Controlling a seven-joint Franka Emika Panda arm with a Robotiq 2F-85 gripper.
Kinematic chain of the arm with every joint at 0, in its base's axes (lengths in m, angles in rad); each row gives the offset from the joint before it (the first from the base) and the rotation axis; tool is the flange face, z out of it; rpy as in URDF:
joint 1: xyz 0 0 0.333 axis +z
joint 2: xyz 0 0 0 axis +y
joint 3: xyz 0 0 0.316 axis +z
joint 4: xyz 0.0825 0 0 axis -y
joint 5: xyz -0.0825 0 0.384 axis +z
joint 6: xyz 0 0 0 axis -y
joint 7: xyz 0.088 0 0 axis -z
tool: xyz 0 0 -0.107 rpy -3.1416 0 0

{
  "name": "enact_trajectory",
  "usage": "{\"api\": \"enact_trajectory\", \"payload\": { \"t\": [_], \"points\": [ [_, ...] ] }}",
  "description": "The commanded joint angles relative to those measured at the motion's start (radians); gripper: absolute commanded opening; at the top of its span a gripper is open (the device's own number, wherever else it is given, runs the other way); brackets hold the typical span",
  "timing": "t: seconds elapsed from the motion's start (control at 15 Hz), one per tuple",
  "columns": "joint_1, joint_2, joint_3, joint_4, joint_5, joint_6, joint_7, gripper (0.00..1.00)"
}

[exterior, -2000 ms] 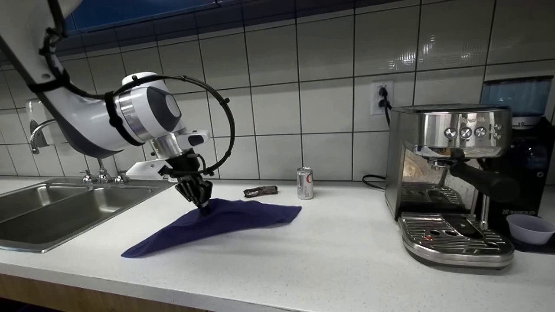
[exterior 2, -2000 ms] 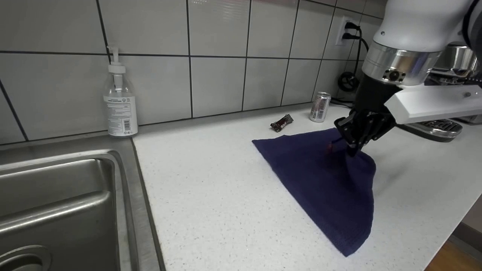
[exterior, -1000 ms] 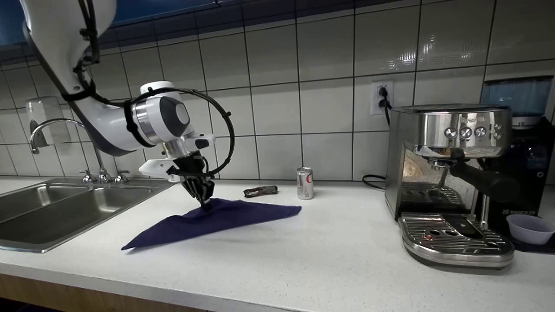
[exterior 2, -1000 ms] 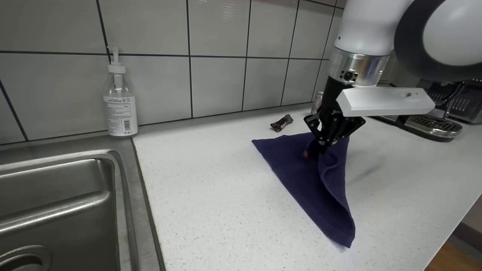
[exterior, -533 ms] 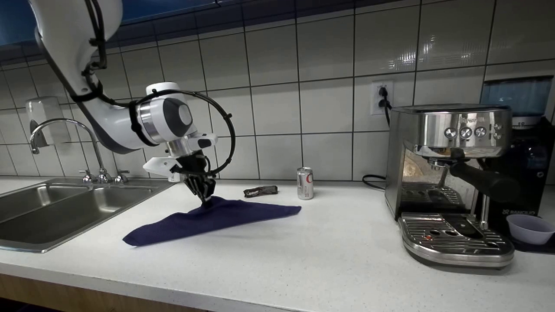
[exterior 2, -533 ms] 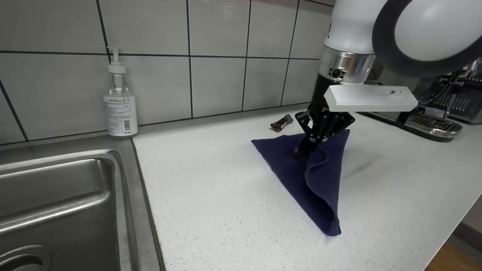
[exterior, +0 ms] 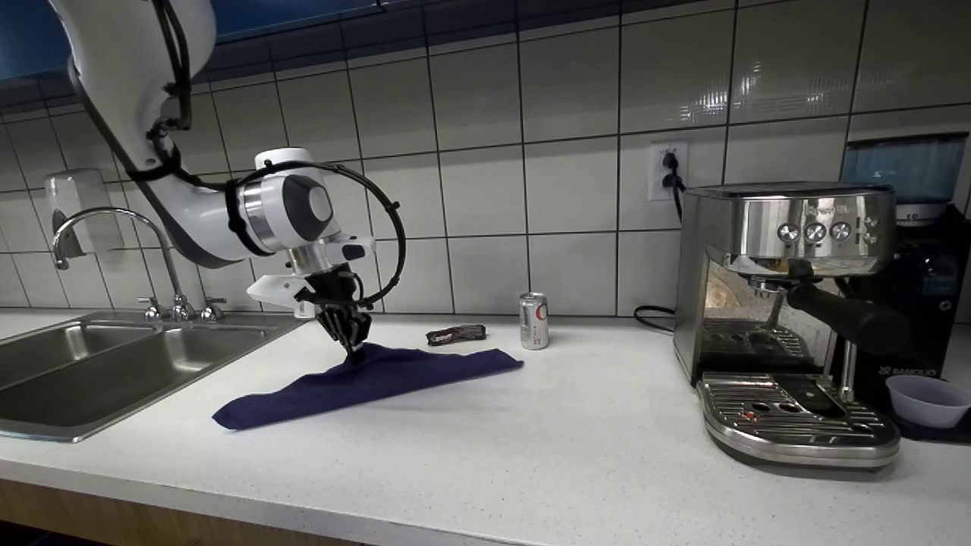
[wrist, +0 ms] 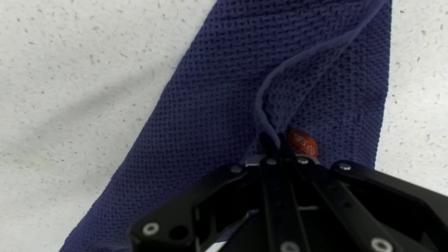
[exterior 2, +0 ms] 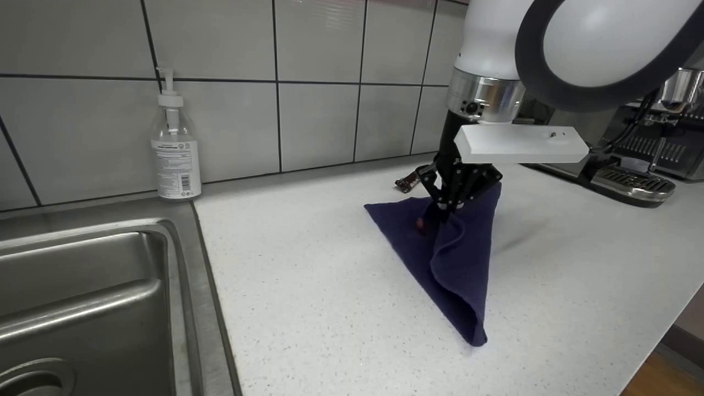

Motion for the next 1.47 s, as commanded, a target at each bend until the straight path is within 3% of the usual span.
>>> {"api": "enact_trajectory", "payload": {
  "t": [0.0,1.4],
  "points": [
    [0.022,0.027,-0.012,0.053,0.027,-0.049,-0.033,0.01],
    [0.016,0.063,-0.016,0.128,0.107,-0.094,-0.069,0.01]
  ]
}}
